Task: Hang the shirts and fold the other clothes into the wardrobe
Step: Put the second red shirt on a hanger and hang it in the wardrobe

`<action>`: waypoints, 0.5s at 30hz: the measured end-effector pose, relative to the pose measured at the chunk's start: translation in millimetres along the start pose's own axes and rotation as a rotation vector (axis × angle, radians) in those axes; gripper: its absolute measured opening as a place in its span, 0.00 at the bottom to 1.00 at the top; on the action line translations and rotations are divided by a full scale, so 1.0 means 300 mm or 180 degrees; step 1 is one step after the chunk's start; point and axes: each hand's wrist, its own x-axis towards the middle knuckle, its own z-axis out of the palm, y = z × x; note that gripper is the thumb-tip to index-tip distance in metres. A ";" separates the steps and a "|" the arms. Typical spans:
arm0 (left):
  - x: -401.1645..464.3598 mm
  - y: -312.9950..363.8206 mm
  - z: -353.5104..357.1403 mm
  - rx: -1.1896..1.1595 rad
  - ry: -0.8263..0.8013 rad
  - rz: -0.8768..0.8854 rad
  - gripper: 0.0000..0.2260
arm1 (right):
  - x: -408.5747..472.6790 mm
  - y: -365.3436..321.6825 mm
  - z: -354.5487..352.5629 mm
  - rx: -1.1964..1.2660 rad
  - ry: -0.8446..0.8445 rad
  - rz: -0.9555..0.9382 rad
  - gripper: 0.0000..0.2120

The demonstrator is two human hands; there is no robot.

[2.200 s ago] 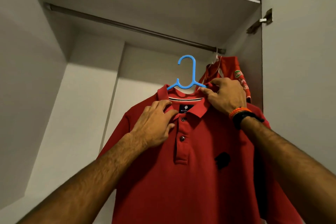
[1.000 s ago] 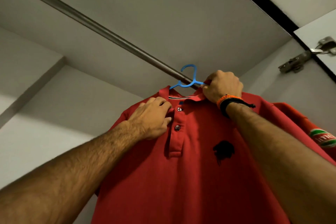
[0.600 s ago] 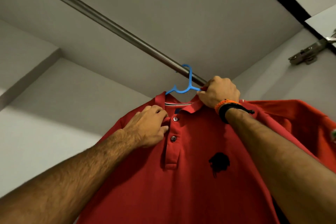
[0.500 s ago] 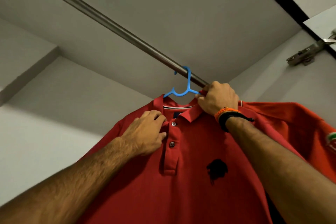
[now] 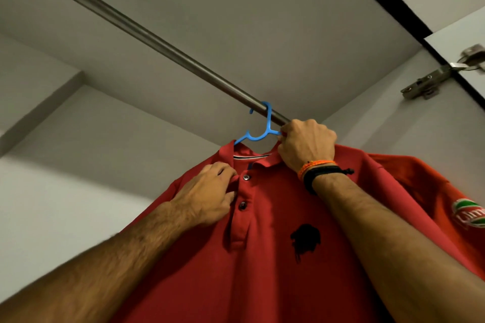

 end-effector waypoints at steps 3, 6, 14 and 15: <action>0.028 0.026 0.022 -0.0029 -0.0183 0.0017 0.18 | -0.005 0.030 0.012 0.0009 -0.0111 0.0141 0.12; 0.038 0.062 0.053 -0.0065 -0.0365 0.0023 0.20 | -0.021 0.066 0.031 -0.0065 -0.0123 0.0150 0.12; 0.043 0.099 0.078 -0.0147 -0.0394 -0.0095 0.23 | -0.016 0.099 0.032 -0.0083 -0.0141 -0.0028 0.11; 0.038 0.101 0.074 -0.0141 -0.0353 -0.0104 0.22 | -0.019 0.100 0.032 -0.0060 -0.0148 -0.0093 0.12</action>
